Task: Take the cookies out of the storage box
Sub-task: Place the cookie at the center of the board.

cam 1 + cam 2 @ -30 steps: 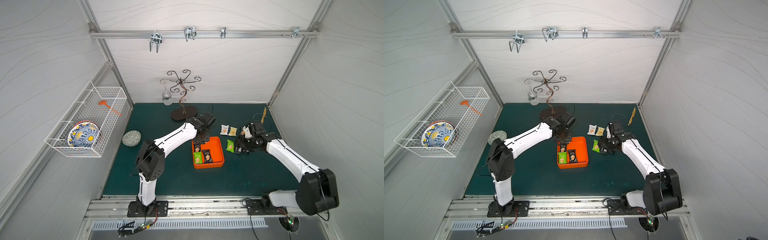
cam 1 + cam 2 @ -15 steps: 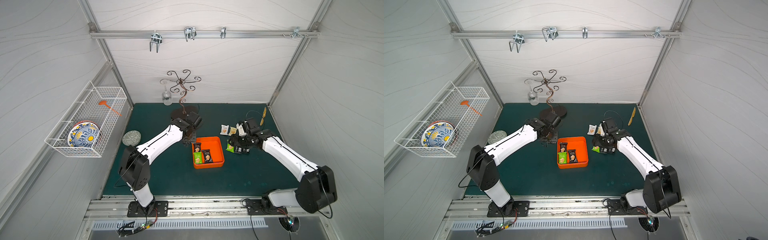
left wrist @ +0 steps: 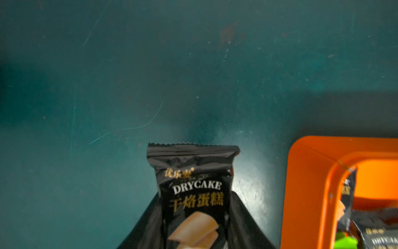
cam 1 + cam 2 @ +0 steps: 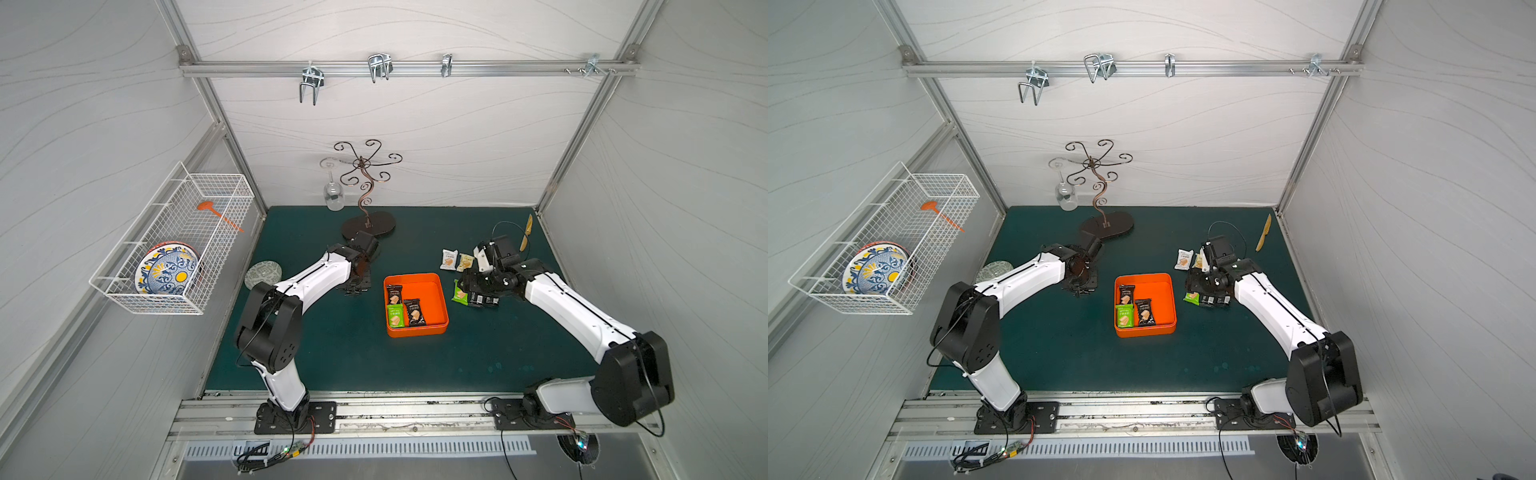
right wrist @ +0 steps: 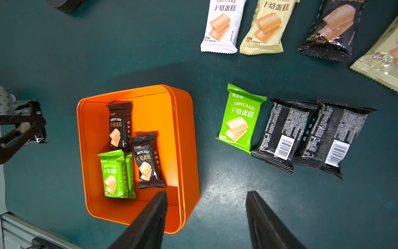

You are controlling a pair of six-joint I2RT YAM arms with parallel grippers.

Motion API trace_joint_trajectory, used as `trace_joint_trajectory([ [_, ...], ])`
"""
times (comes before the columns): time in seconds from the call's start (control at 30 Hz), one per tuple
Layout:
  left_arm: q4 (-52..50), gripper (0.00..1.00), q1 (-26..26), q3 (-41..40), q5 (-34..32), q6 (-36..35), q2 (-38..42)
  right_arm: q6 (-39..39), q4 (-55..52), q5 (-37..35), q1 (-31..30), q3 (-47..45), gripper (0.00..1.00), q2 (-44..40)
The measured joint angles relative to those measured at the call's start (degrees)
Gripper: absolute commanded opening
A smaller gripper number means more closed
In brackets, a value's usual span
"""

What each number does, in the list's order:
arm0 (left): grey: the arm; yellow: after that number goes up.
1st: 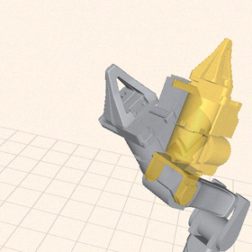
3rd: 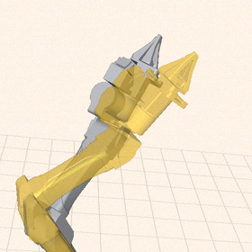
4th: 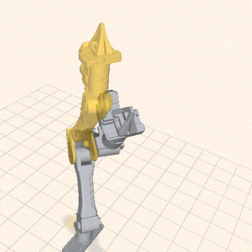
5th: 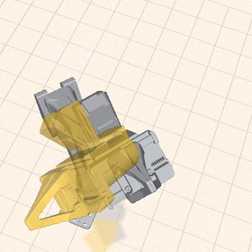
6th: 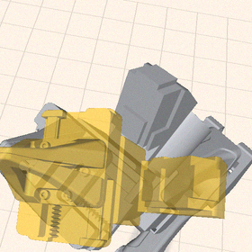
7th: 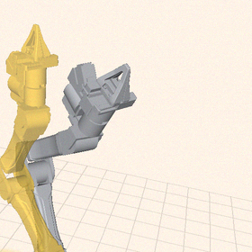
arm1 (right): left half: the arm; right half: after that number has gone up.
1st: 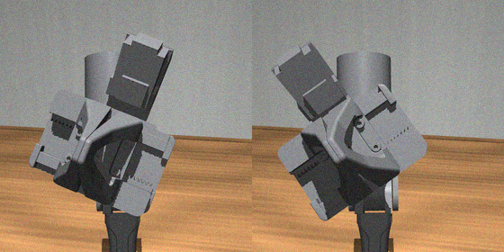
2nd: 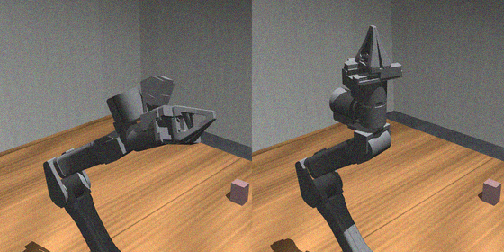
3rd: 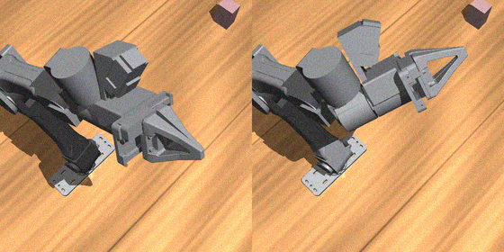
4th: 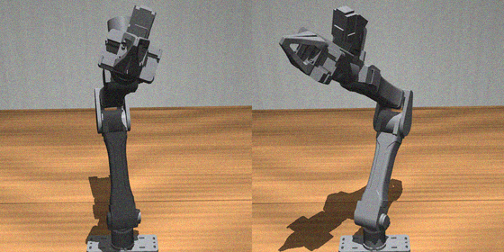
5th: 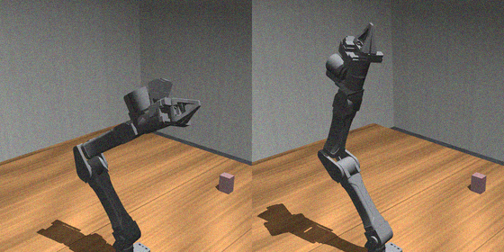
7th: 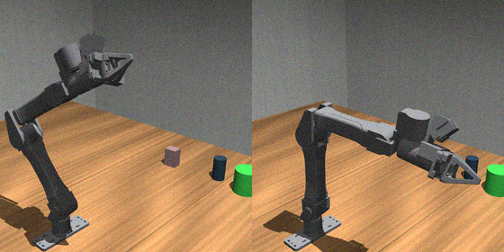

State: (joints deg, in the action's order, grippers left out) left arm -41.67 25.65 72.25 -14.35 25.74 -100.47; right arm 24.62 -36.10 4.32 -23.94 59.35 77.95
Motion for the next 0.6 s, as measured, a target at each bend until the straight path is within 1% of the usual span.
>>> trace_joint_trajectory([
  [0.27,4.17,0.43,-0.07,-0.20,0.00,-0.44,-4.07,-0.02,-0.55,-0.59,0.00,0.00,0.63,-0.04],
  [0.37,5.38,0.47,-0.13,-0.22,0.00,-0.72,-5.20,-0.02,-0.83,-0.74,0.00,-0.02,0.63,-0.39],
  [0.53,6.27,0.49,-0.24,-0.22,0.09,-1.11,-6.80,-0.04,-1.38,-0.90,0.00,-0.04,0.63,-1.42],
  [0.6,6.36,0.52,-0.37,-0.24,0.24,-1.14,-6.99,-0.04,-1.55,-0.90,0.00,-0.04,0.63,-1.51],
])
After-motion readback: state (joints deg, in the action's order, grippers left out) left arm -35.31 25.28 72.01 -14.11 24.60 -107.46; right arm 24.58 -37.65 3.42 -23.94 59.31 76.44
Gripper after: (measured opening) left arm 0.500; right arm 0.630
